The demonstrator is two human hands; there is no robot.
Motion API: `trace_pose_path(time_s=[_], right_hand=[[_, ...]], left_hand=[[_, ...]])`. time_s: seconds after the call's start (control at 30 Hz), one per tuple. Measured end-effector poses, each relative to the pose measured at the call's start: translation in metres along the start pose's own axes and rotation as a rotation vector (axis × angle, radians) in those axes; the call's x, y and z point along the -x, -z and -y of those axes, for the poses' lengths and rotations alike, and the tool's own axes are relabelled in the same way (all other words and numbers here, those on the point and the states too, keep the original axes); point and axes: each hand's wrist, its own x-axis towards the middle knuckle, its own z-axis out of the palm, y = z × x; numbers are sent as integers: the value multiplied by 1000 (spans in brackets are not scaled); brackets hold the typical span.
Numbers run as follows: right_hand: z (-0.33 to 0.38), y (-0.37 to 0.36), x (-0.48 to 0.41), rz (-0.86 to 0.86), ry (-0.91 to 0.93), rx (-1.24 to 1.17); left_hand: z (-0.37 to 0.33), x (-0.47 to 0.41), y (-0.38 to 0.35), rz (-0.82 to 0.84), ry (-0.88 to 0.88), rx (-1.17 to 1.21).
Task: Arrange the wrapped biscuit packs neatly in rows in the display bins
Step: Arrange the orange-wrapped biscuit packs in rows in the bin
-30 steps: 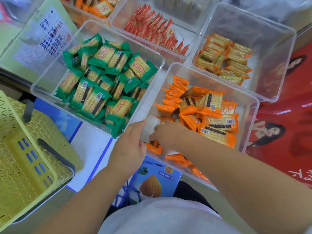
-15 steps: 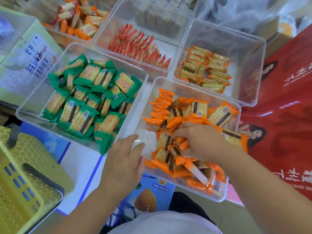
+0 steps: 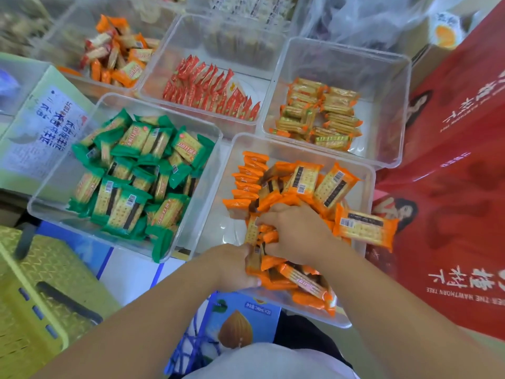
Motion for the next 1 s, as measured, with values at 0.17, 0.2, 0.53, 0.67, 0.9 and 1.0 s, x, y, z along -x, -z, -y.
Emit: trace_pose_path(time_s=[0.17,0.2,0.53,0.67,0.9,1.0], right_hand=[[2,-2,0,-51,-3,13],[3,-2,1,-68,-1,20],[13,-10,1,-141,-24,84],[19,-13,-5,-138,-26,90],[23,-12,-9,-124,-47,149],[18,-6,-9,-125,-81,102]], left_hand=[[-2,3,2,-88,-18,69],[-1,6,1,-126,-21,75],[10,33,4,-550,21,36],[13,39,15,-523,7,40],[14,34,13,-263,-18,-23],[19,30,11,-313,-69,184]])
